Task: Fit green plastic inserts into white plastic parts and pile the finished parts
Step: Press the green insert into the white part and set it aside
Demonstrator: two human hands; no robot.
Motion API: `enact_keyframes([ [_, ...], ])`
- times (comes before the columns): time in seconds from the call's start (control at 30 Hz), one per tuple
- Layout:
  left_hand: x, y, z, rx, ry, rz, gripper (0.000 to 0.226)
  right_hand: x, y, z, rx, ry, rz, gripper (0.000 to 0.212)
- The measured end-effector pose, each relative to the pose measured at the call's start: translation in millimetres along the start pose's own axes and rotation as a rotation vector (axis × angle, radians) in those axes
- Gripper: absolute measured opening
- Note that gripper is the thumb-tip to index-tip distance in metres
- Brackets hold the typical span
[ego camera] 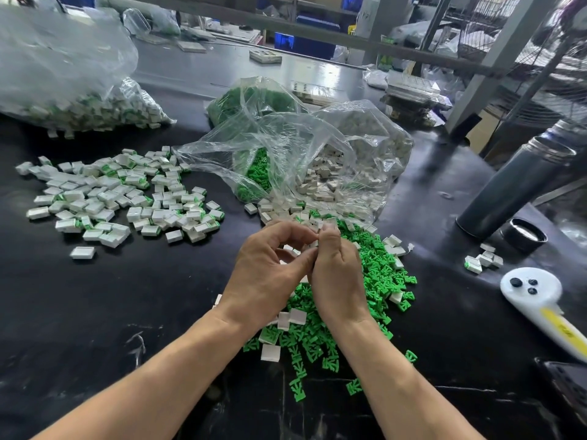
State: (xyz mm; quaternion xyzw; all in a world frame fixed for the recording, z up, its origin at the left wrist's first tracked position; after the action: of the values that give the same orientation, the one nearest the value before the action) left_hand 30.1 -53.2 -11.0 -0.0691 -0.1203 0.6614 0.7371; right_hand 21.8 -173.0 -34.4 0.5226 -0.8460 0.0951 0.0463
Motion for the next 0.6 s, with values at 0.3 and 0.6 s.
enact_keyframes([
  [0.3,2.5,1.0,-1.1,0.007,0.011,0.016,0.007,1.9,0.1,-6.6,0.068,0.01,0.018,0.056],
  [0.6,3.5,1.0,-2.7,0.003,0.017,0.015,0.007,0.3,0.2,-4.2,0.072,-0.002,-0.001,0.06],
])
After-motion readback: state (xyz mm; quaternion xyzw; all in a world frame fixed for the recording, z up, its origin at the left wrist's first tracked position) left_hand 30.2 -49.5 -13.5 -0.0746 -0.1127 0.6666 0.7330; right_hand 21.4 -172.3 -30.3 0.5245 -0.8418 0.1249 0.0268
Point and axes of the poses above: each hand's wrist, its own y-axis away from the middle knuckle, its own x-axis out of the back of the hand, z = x × y, the point moved 8 cm from there along -y, towards the middle knuckle, and after that the axes turned 6 degrees about z, right-handed, at the moved point
